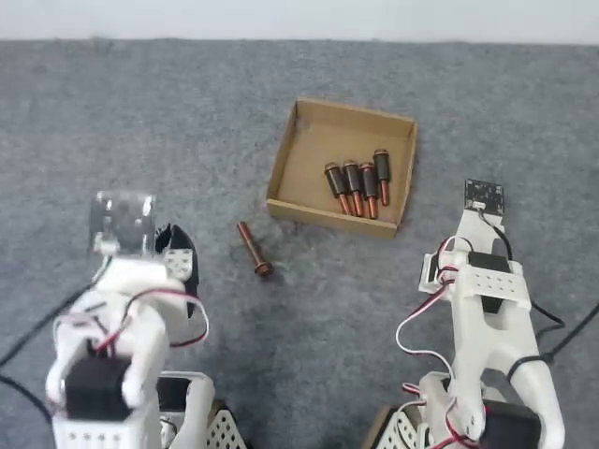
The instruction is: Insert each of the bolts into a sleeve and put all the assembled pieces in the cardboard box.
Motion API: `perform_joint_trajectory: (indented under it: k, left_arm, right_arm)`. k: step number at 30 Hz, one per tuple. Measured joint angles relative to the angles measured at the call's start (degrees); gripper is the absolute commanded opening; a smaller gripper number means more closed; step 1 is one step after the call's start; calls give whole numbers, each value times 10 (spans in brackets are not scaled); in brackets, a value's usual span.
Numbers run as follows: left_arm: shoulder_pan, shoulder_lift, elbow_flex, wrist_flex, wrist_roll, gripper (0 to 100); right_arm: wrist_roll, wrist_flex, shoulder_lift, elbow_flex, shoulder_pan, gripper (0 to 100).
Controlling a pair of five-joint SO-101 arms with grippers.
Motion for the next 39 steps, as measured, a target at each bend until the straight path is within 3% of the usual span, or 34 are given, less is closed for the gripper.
perform_joint_trajectory:
  k: [8, 17, 21, 28, 33, 39]
  left_arm:
    - [5, 251, -109, 18, 2, 13]
    - [44, 463, -144, 18, -120, 13]
    - [73, 521, -144, 18, -212, 13]
    - [119, 607, -144, 11, -447, 13]
    - [120, 687, -144, -63, -455, 13]
    - [120, 747, -145, -144, -374, 13]
  right_arm:
    - [0, 0, 0, 0, 0, 7]
    - [0, 0, 0, 0, 0, 7]
    - [0, 0, 0, 0, 0, 7]
    - [0, 0, 0, 0, 0, 7]
    - [0, 0, 0, 0, 0, 7]
    - [33, -11, 0, 5, 0, 7]
